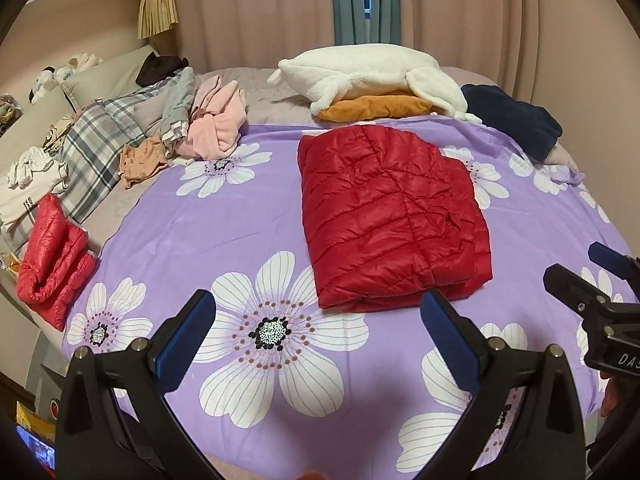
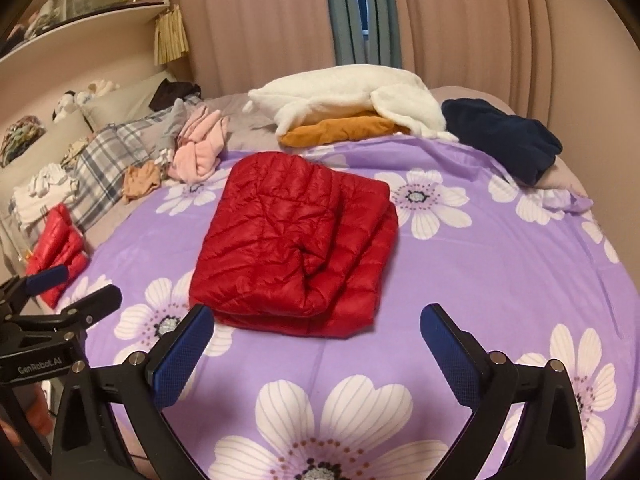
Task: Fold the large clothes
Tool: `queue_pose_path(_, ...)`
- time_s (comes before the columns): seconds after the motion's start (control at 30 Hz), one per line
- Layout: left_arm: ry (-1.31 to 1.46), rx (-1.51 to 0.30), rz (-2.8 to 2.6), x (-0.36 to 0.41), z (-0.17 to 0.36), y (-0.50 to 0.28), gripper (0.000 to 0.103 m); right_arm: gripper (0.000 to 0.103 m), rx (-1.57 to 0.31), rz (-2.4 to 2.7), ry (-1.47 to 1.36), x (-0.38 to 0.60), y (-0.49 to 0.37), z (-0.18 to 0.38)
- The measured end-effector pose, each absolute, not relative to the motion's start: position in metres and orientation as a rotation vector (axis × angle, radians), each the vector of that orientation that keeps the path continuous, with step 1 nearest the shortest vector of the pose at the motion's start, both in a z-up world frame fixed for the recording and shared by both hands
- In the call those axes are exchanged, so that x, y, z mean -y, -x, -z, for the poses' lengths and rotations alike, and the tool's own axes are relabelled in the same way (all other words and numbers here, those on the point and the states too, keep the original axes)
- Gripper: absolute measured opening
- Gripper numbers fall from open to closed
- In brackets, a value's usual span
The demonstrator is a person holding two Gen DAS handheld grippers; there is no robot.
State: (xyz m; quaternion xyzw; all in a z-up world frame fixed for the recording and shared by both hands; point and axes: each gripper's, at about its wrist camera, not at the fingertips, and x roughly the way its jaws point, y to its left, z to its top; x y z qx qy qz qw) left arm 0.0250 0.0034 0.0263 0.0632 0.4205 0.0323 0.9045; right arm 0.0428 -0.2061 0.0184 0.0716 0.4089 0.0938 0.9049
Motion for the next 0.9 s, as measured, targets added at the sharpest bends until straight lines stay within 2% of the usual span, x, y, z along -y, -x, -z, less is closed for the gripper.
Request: queue_pose_path(0.9,-0.117,-0.876,-0.083,-0.0085,-0.0246,-0.0237,0.103,0.102,-0.836,-0.188,-0.132,0.2014,-0.0437,-0.0241)
